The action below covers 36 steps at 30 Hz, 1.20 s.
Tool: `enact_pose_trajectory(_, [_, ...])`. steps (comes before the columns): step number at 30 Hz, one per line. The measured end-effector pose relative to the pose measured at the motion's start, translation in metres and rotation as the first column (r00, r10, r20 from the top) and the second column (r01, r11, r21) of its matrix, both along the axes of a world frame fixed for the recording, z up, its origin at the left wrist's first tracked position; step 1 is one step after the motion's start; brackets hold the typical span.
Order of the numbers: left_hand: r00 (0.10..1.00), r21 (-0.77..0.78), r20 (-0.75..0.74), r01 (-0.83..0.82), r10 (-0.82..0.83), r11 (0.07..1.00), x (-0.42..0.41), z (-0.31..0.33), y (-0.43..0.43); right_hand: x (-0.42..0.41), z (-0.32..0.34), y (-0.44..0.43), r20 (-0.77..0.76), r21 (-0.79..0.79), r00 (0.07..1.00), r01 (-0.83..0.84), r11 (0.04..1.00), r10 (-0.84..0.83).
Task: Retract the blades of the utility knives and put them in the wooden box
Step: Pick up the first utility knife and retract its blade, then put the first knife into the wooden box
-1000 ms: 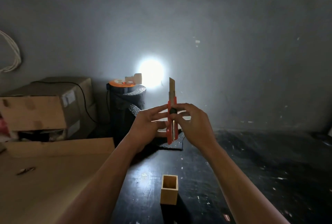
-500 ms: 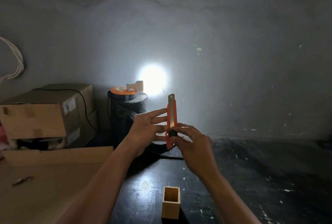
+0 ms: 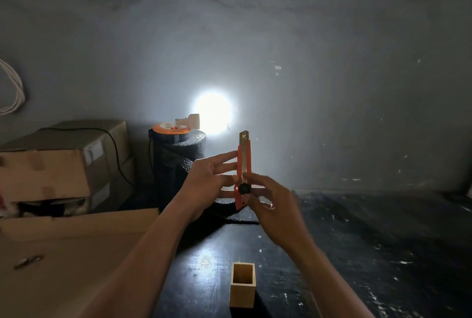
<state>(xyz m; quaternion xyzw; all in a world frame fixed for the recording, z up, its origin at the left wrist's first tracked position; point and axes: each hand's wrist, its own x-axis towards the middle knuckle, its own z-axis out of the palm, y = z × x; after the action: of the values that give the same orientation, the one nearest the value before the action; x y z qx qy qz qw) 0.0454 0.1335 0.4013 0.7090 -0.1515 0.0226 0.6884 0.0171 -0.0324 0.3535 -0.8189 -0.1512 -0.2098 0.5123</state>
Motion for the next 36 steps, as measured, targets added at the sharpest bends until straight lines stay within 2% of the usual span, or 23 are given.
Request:
enact_pose_trajectory(3, [1.000, -0.004, -0.007, 0.005, -0.005, 1.000, 0.000, -0.005, 0.000, 0.001, -0.001, -0.001, -0.019, 0.040, 1.000, 0.000, 0.999, 0.001])
enact_pose_trajectory(7, [1.000, 0.011, -0.002, -0.018, 0.018, 1.000, -0.002, -0.007, 0.000, 0.002, -0.007, 0.000, 0.002, -0.045, 1.000, 0.009, 0.999, -0.009])
enact_pose_trajectory(10, [1.000, -0.003, -0.021, -0.016, 0.016, 1.000, -0.002, -0.007, 0.000, 0.002, -0.008, -0.001, -0.029, 0.015, 0.999, -0.024, 1.000, 0.025])
enact_pose_trajectory(14, [0.999, 0.001, -0.018, -0.028, 0.028, 1.000, -0.002, -0.010, 0.000, 0.005, -0.009, -0.001, -0.034, -0.006, 0.999, -0.017, 1.000, 0.017])
enact_pose_trajectory(18, [0.999, -0.029, -0.028, -0.027, 0.026, 0.999, 0.002, -0.016, 0.000, 0.006, -0.013, -0.003, -0.030, 0.038, 0.999, -0.039, 0.999, 0.040])
enact_pose_trajectory(23, [0.999, -0.033, -0.036, -0.020, 0.019, 0.999, 0.007, -0.026, -0.001, 0.011, -0.023, -0.005, -0.035, -0.063, 0.999, -0.022, 0.998, 0.020])
enact_pose_trajectory(29, [0.997, -0.061, -0.077, 0.015, -0.020, 0.998, 0.011, -0.053, -0.001, 0.026, -0.028, -0.008, -0.051, 0.082, 0.999, 0.001, 0.997, 0.003])
enact_pose_trajectory(36, [0.981, -0.009, -0.187, 0.055, -0.056, 0.998, 0.024, -0.113, 0.000, 0.064, -0.049, -0.017, -0.113, -0.011, 0.994, -0.007, 1.000, 0.006])
